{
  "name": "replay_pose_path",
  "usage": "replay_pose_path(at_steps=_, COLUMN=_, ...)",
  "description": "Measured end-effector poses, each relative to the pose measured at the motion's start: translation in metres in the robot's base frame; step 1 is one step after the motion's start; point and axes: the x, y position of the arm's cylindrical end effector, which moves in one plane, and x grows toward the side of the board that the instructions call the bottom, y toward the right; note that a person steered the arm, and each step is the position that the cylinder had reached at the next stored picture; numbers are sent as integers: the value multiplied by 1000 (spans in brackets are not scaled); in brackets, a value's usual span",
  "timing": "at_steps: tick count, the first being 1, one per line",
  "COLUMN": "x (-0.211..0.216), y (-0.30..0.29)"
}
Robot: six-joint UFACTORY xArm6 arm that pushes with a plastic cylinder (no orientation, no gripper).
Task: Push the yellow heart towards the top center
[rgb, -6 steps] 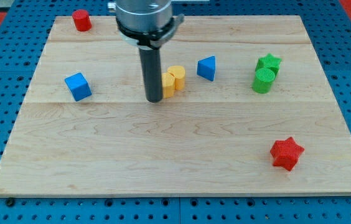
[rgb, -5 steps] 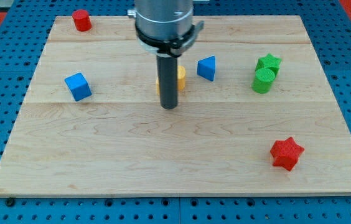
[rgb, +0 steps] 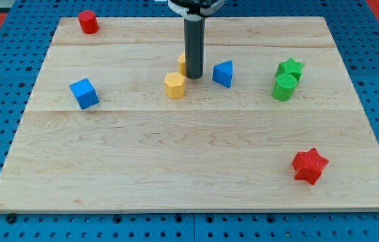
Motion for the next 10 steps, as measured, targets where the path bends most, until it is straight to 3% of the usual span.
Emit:
replay_pose_path(at_steps=2, x=-75, y=-18)
replay_pose_path(at_steps=5, x=-65, y=-53)
replay_pose_path(at_steps=8, x=-108, y=-58)
replay_pose_path(at_steps=10, x=-87, y=-58)
